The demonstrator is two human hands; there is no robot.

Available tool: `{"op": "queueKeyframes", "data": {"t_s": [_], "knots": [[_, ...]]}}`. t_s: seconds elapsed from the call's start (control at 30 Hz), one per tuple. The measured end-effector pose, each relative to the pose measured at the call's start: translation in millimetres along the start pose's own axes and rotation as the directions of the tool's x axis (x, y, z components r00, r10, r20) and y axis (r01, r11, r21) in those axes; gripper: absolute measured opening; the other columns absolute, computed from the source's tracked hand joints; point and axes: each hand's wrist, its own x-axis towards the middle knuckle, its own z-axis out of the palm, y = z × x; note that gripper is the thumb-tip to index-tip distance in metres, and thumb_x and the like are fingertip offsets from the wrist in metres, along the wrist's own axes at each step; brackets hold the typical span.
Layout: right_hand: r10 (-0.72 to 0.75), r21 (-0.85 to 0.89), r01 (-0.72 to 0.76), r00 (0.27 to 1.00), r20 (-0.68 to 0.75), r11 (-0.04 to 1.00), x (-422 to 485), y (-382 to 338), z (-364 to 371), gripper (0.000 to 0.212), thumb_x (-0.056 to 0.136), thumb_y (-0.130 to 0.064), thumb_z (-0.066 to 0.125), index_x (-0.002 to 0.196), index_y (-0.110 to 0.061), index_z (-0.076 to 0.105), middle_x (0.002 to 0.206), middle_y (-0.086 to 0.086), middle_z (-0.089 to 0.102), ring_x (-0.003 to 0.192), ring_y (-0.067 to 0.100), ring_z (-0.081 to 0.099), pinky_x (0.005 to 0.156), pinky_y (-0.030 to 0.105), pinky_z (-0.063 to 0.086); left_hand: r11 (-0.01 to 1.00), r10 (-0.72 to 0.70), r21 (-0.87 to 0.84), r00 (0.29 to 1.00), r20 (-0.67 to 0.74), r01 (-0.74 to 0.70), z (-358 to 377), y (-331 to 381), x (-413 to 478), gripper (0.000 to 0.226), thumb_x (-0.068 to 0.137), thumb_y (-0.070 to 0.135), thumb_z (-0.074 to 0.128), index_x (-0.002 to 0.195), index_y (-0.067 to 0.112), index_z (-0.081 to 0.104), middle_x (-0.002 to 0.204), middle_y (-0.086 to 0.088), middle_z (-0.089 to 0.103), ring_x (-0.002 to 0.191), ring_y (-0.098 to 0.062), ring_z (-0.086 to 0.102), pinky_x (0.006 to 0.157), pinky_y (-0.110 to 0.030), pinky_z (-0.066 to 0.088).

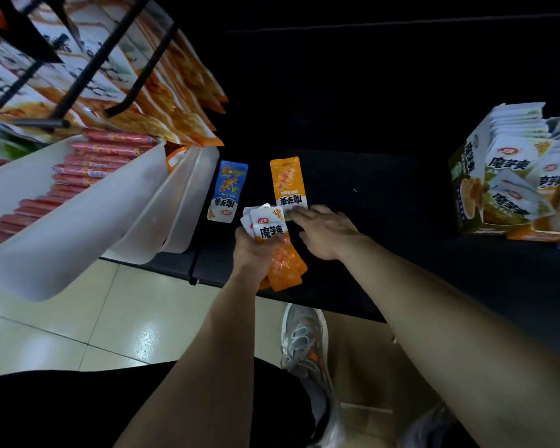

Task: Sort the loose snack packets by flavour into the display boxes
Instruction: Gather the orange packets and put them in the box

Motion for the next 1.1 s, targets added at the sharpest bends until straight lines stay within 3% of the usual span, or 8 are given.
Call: {"op": "queueKeyframes", "data": {"t_s": [0.17, 0.27, 0.43, 0.57, 0.73, 0.87, 1.0, 1.1], "knots": [[-0.012, -0.17, -0.012, 0.99, -0.143, 0.985, -37.4, 21.7, 19.1, 0.045, 0.1, -0.032, 0.046, 0.144, -0.026, 0.042, 0.145, -0.003, 0.045, 0.126, 0.023, 0.043, 0.096, 0.041, 0.046, 1.0, -0.001, 0.016, 0.999, 0.038, 0.0, 3.4, -6.7, 3.3, 0.063, 0.082, 0.026, 0.08, 0.131, 0.018, 0.041, 0.107, 0.001, 0.063, 0.098, -0.019, 0.062, 0.076, -0.034, 0.05], [0.156, -0.204, -0.205, 0.96, -0.233, 0.957, -54.5, 39.4, 29.2, 0.048, 0.098, -0.056, 0.048, 0.124, -0.018, 0.06, 0.125, 0.002, 0.052, 0.118, 0.025, 0.047, 0.087, 0.038, 0.048, 0.999, 0.026, 0.021, 0.998, 0.056, -0.027, 4.8, -10.0, 1.1, 0.06, 0.079, 0.027, 0.082, 0.128, 0.018, 0.048, 0.102, 0.005, 0.066, 0.095, -0.016, 0.064, 0.07, -0.029, 0.05], [0.466, 0.031, -0.473, 0.853, -0.236, 0.881, -44.5, 28.7, 32.6, 0.091, 0.071, -0.081, 0.064, 0.132, -0.018, 0.039, 0.131, 0.01, 0.042, 0.118, 0.031, 0.046, 0.087, 0.044, 0.048, 0.995, 0.104, -0.004, 0.99, 0.1, -0.104, 2.0, -11.2, -3.4, 0.057, 0.076, 0.024, 0.085, 0.125, 0.019, 0.056, 0.107, 0.003, 0.071, 0.095, -0.01, 0.068, 0.063, -0.022, 0.052], [0.506, 0.158, -0.482, 0.839, -0.199, 0.862, -29.4, 12.9, 29.7, 0.078, 0.073, -0.061, 0.078, 0.128, -0.015, 0.046, 0.132, 0.011, 0.041, 0.121, 0.032, 0.044, 0.092, 0.043, 0.046, 0.994, 0.105, -0.009, 0.992, 0.064, -0.105, -6.5, -11.7, -4.9, 0.055, 0.075, 0.026, 0.086, 0.122, 0.023, 0.058, 0.105, 0.005, 0.071, 0.096, -0.012, 0.068, 0.071, -0.032, 0.057], [0.482, 0.53, -0.318, 0.852, -0.204, 0.786, -47.2, 21.2, 10.1, 0.017, 0.09, -0.026, 0.069, 0.104, -0.022, 0.061, 0.093, -0.005, 0.066, 0.088, 0.022, 0.064, 0.068, 0.029, 0.047, 0.993, 0.119, -0.006, 0.993, 0.012, -0.119, -11.8, 0.9, -11.5, 0.05, 0.076, 0.028, 0.084, 0.12, 0.025, 0.06, 0.102, 0.009, 0.071, 0.09, -0.006, 0.065, 0.062, -0.022, 0.049], [0.425, 0.657, -0.138, 0.854, -0.3, 0.742, -95.2, 38.2, -42.9, 0.009, 0.094, -0.025, 0.064, 0.091, -0.03, 0.07, 0.087, -0.013, 0.066, 0.085, 0.009, 0.062, 0.065, 0.018, 0.042, 0.982, 0.19, -0.016, 0.981, 0.045, -0.19, -14.5, 22.9, -21.5, 0.044, 0.079, 0.023, 0.082, 0.118, 0.02, 0.063, 0.1, 0.007, 0.072, 0.092, -0.01, 0.069, 0.063, -0.021, 0.049], [0.328, 0.594, -0.106, 0.902, -0.28, 0.798, -156.6, 44.0, -101.0, 0.007, 0.098, -0.031, 0.063, 0.092, -0.033, 0.068, 0.099, -0.009, 0.069, 0.092, 0.01, 0.066, 0.079, 0.033, 0.053, 0.956, 0.284, -0.009, 0.92, 0.271, -0.293, -11.3, 69.9, -63.9, 0.023, 0.084, 0.019, 0.078, 0.104, 0.024, 0.066, 0.093, 0.007, 0.071, 0.087, -0.01, 0.069, 0.064, -0.022, 0.052], [0.334, 0.698, -0.048, 0.9, -0.28, 0.714, -206.3, 33.7, -128.6, 0.009, 0.096, -0.032, 0.066, 0.099, -0.024, 0.07, 0.099, 0.001, 0.073, 0.093, 0.018, 0.071, 0.084, 0.046, 0.059, 0.947, 0.297, -0.051, 0.799, 0.523, -0.318, -5.1, 110.9, -121.2, 0.019, 0.088, 0.019, 0.074, 0.102, 0.027, 0.065, 0.095, 0.003, 0.074, 0.087, -0.014, 0.072, 0.078, -0.033, 0.06]]}}
